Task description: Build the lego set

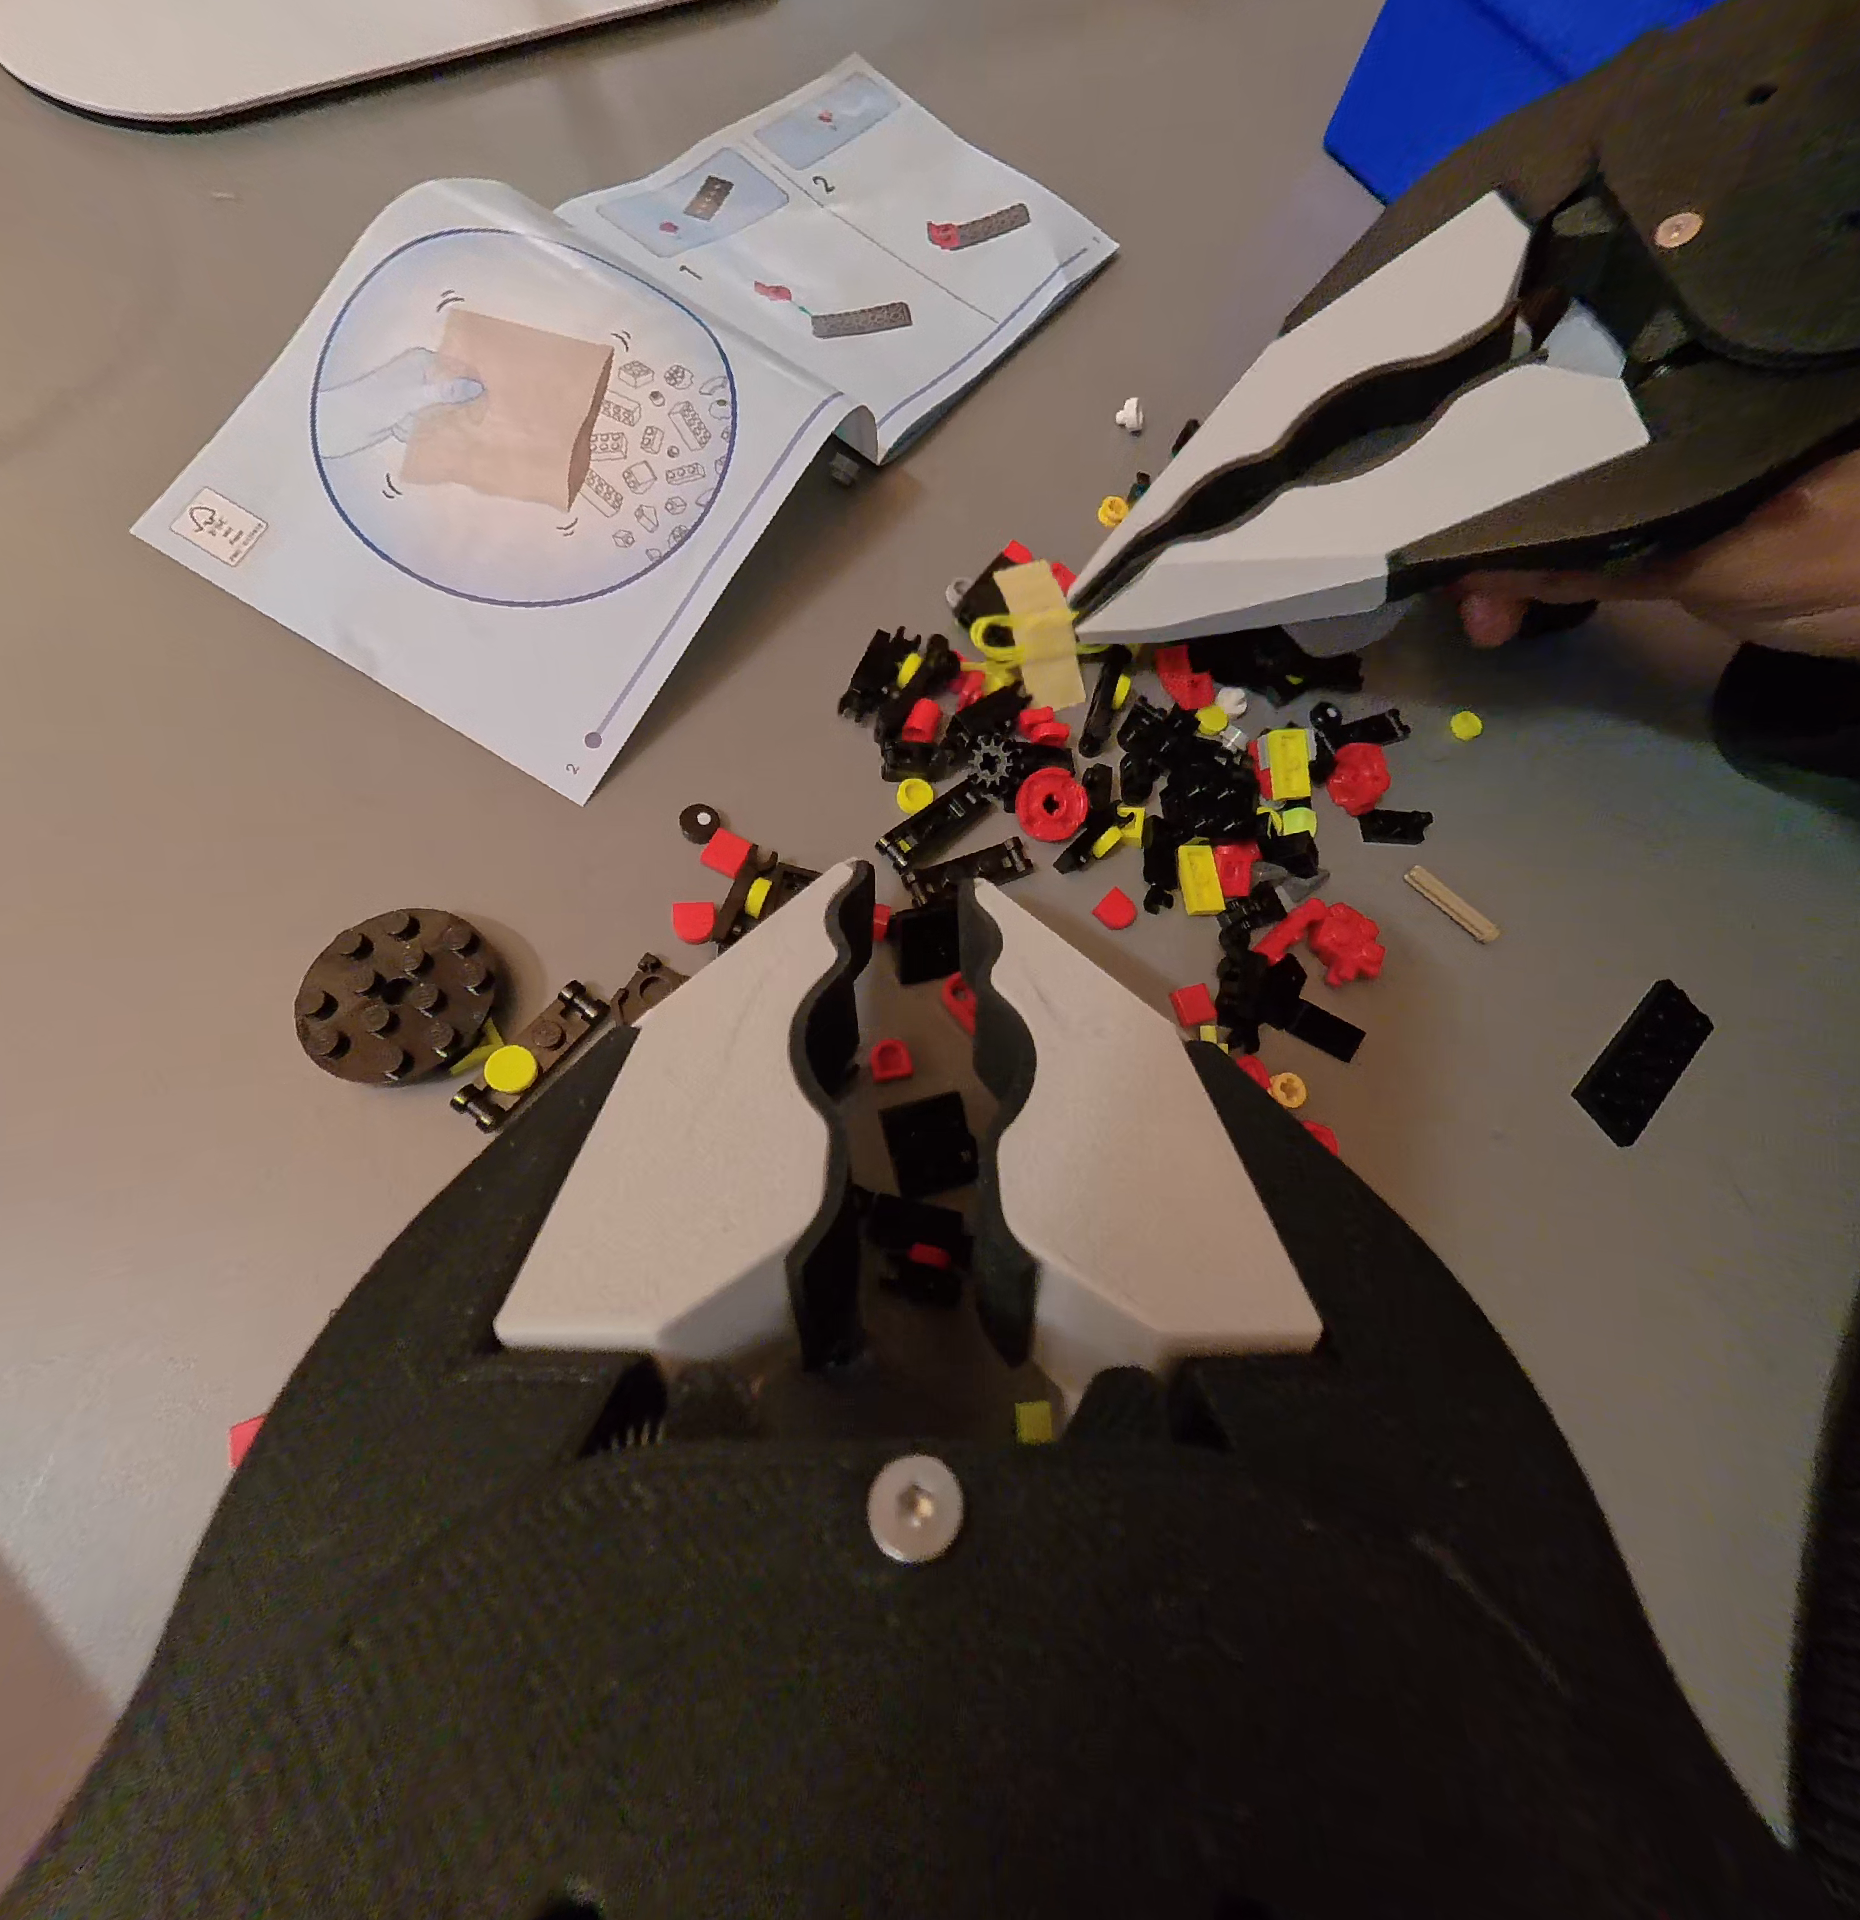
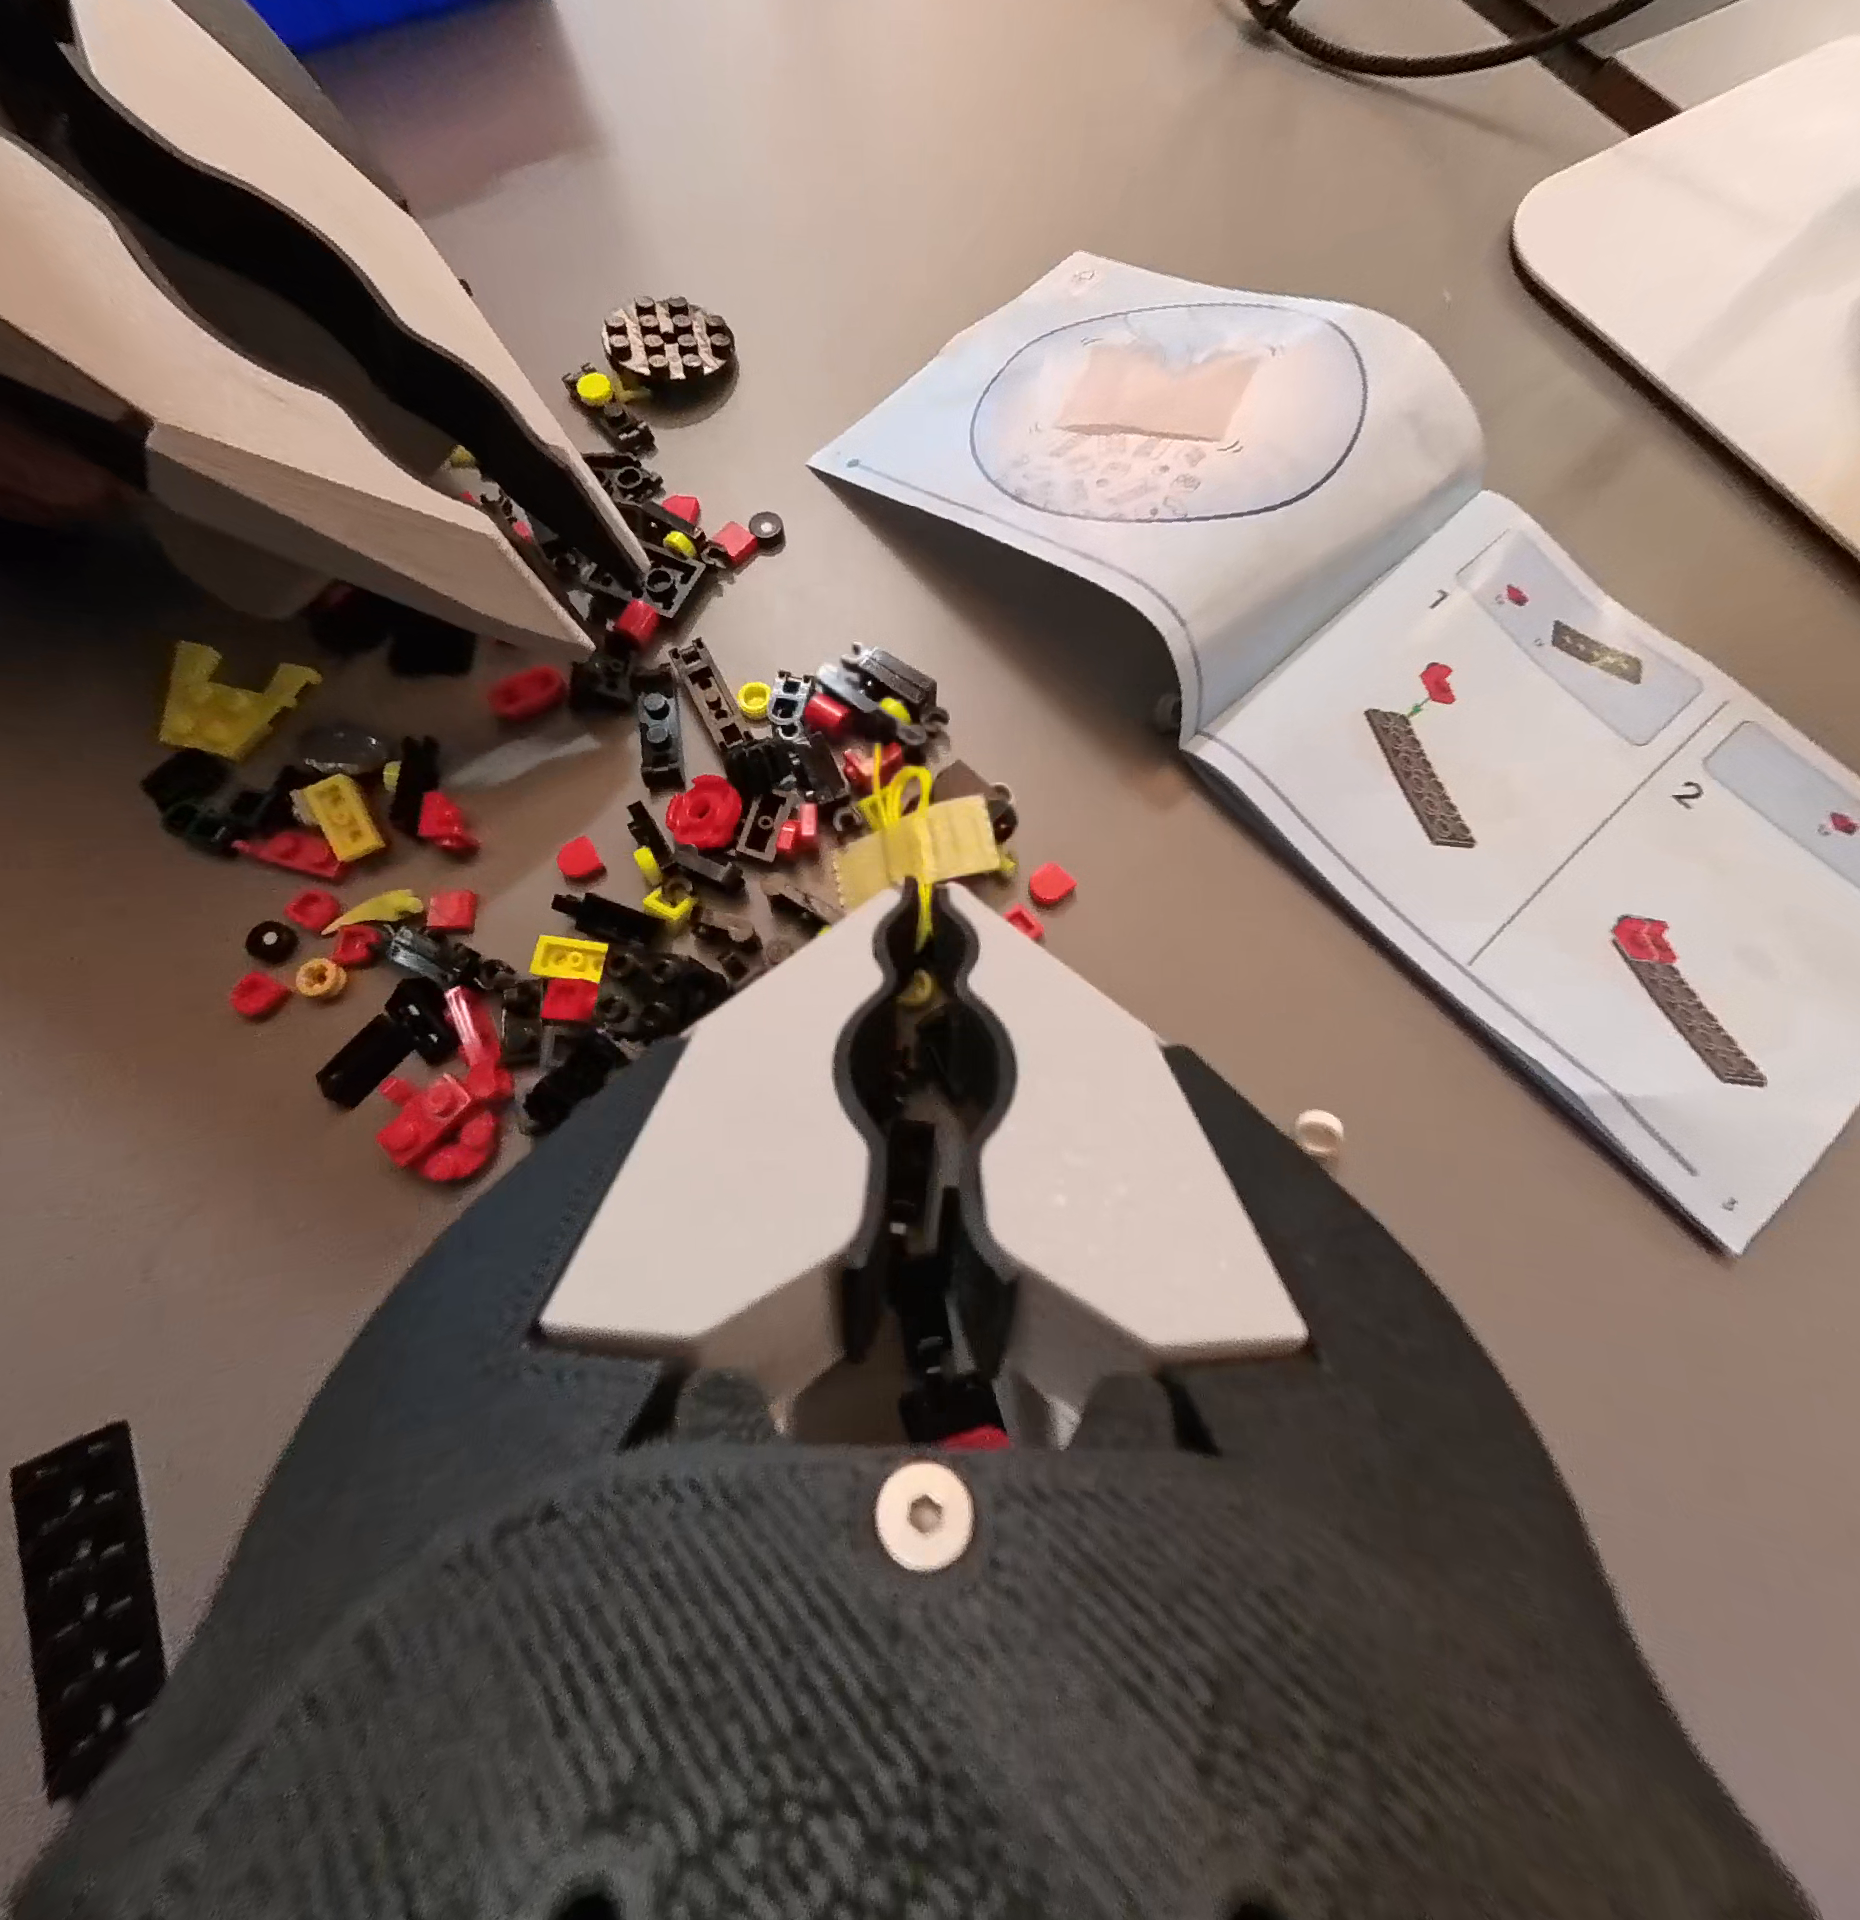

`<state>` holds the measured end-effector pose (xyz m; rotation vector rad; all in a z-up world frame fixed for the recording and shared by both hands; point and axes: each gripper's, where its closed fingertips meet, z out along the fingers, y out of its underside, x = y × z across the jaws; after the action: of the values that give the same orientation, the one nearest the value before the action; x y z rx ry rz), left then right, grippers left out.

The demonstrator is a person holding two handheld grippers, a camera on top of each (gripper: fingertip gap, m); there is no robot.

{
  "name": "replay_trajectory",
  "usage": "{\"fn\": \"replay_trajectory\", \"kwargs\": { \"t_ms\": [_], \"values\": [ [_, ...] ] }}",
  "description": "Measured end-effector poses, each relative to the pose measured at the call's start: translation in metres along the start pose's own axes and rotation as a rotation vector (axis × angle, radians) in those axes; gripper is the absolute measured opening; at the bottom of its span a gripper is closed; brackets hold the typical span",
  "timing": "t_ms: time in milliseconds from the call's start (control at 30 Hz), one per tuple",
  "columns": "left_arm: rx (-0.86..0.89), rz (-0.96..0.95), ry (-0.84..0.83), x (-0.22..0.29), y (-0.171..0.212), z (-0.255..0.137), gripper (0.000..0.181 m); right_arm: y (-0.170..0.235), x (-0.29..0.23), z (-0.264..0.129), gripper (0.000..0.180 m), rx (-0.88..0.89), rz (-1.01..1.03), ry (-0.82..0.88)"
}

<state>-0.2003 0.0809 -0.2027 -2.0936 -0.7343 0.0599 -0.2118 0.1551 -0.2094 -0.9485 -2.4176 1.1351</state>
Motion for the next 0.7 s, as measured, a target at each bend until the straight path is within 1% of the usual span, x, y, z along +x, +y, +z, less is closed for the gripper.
{"fn": "replay_trajectory", "kwargs": {
  "t_ms": [167,400,567,700],
  "values": [
    [-0.001,-0.002,-0.002,0.000,0.000,0.000,0.013,-0.007,0.004,-0.011,0.000,0.049,0.028,-0.002],
    [-0.005,-0.006,-0.001,-0.001,0.000,0.001,0.013,-0.026,0.037,-0.044,0.000,0.188,0.149,0.068],
    [-0.007,-0.009,-0.003,-0.001,0.001,0.001,0.013,-0.008,0.048,-0.050,0.000,0.124,0.170,0.100],
    [-0.007,-0.007,-0.005,-0.001,0.001,0.001,0.013,0.003,0.057,-0.052,0.000,0.060,0.144,0.180]
  ]
}}
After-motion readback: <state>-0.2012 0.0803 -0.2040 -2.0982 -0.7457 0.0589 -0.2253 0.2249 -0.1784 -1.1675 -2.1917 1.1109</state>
